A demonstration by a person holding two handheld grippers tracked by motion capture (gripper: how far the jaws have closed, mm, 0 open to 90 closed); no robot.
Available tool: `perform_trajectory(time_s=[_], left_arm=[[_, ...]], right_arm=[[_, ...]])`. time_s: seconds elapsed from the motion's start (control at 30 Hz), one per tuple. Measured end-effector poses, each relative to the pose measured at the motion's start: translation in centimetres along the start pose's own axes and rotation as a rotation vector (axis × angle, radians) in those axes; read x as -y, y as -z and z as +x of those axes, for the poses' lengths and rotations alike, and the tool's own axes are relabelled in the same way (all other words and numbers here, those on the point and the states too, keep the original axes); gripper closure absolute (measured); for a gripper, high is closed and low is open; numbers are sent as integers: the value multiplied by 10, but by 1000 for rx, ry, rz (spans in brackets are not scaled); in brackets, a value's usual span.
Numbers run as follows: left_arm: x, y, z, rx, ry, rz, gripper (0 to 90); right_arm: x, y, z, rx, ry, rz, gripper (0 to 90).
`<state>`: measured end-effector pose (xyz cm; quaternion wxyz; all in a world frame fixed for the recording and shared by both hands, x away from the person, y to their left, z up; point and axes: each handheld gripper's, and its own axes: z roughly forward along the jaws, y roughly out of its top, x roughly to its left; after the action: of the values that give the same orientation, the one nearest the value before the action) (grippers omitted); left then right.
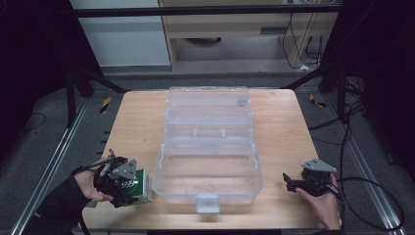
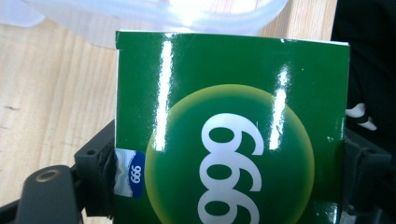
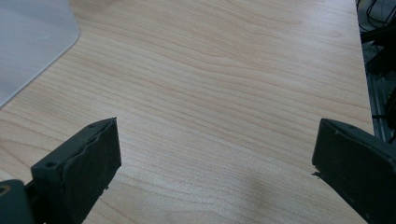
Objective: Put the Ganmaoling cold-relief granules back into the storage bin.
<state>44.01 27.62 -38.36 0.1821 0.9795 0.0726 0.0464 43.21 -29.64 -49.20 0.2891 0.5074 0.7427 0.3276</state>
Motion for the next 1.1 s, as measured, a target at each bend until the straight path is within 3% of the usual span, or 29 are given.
perform_trajectory(time_s=[0.47,1.1], left_arm=[[-20,34,0,-24,3,-22,144],[-49,53,3,-30,-22,-18,146]], right_arm=[[0,0,0,0,2,-1,16],[0,0,0,0,5,-4,16]])
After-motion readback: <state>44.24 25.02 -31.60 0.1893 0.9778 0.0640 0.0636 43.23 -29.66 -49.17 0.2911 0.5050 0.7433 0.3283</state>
